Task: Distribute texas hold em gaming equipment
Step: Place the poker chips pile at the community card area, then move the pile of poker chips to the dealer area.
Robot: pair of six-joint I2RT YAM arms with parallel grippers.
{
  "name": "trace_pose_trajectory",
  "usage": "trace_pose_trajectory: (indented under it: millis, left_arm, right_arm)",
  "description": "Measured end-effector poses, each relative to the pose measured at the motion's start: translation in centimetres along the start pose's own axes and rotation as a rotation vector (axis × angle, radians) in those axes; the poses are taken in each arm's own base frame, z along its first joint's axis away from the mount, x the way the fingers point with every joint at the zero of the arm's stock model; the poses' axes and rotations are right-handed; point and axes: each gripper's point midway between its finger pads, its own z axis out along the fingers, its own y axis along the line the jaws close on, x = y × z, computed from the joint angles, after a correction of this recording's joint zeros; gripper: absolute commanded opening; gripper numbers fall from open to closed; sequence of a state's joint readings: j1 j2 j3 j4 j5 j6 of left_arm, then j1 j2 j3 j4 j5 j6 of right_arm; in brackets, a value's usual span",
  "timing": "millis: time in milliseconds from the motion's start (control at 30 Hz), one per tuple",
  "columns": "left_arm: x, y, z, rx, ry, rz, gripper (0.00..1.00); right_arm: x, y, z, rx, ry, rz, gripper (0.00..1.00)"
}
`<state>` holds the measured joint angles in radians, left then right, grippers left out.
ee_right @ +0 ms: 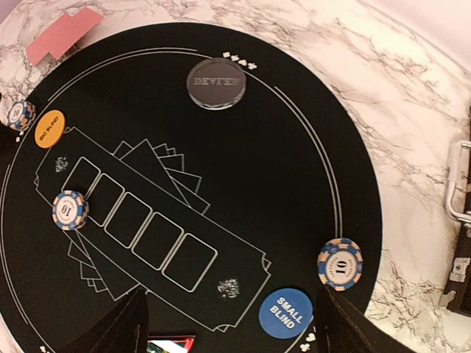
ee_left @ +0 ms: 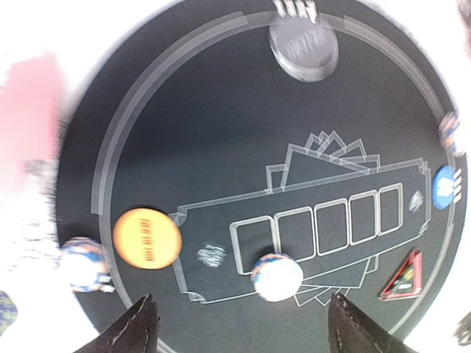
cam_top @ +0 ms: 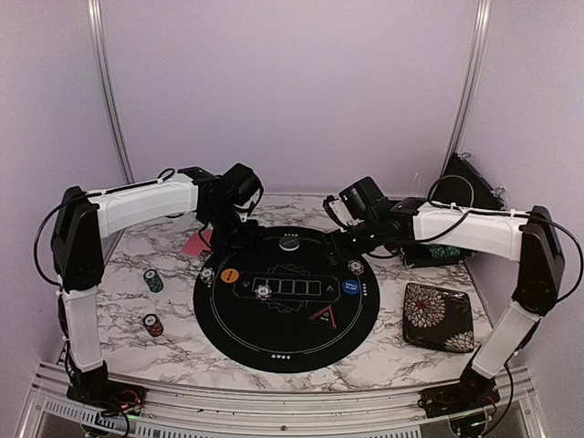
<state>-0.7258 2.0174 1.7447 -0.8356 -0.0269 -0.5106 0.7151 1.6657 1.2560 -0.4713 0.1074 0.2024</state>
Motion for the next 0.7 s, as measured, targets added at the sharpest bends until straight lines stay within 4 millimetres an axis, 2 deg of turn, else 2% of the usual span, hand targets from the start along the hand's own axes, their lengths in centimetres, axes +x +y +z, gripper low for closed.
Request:
trace_pose_trajectory:
  millis: [133,300,467,600,700]
  left_arm:
    - [-1.6,3.0,-3.5,0.033,-0.097,-0.070,0.81]
    - [-2.0,6.9,-6.6,0.055,-0.182,-0.146,0.81]
    - [-1.3,8.9,-8.2,0.091,-0.225,-0.177,0.81]
    - [-0.5,10.0,-8.5,0.119,-0.236,-0.195,0.80]
    - [-0.4,10.5,-8.6,0.142,-0.244,-0.204,0.80]
  right_arm:
    - [-0.2,3.1,0.8,-0.031,0.013,-0.032,0.75]
    - [1.1,8.0,3.7,-0.074,0.077,-0.090,0.75]
    - [3.0,12.7,6.6,-0.102,0.153,-0.148,0.75]
    - [3.1,15.8,8.0,-0.121,0.174,-0.171,0.74]
    - [3.2,17.3,8.8,-0.128,0.183,-0.177,0.74]
